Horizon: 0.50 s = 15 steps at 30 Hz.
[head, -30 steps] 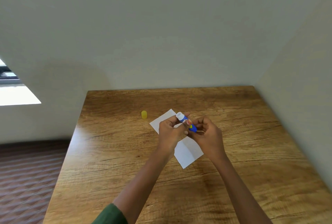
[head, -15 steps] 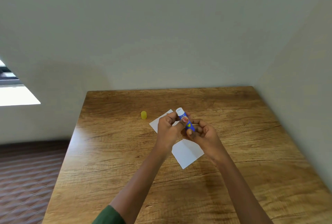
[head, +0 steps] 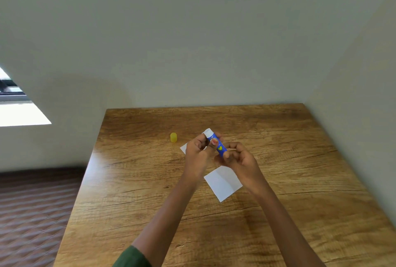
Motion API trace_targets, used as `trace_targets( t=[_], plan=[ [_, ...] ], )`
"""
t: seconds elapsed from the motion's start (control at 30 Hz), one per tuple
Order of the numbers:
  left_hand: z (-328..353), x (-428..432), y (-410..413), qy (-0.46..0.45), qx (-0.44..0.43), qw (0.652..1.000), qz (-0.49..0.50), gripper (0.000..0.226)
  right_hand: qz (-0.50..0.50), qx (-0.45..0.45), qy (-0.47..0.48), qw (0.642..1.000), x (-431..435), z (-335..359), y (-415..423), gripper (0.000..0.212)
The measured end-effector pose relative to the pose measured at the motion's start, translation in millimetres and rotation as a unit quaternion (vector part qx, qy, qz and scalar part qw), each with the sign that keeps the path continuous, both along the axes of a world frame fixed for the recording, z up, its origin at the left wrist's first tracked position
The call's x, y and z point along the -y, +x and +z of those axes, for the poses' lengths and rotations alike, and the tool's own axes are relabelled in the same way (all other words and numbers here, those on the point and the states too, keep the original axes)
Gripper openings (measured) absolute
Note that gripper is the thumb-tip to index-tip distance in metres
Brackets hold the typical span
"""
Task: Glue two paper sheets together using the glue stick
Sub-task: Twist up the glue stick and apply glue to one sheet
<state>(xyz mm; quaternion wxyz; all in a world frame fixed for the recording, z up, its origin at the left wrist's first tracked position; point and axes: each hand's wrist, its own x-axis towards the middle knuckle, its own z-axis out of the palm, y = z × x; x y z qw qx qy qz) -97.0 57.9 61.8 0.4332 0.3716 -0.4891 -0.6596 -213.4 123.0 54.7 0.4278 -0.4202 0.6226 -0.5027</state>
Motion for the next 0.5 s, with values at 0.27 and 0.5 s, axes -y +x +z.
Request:
trace_targets(
  t=[0.27,0.5],
  plan=[
    [-0.1,1.9,0.1,-0.014,-0.002,1.000,-0.011,0.013,0.006,0.028,0.001,1.000,-0.6,1.6,1.6,0.028],
    [4.2,1.8,-0.2,-0.004,-0.029,0.999,-0.025,0.014,0.009,0.043,0.015,0.999,-2.4,4.2,3.0,0.027]
  ],
)
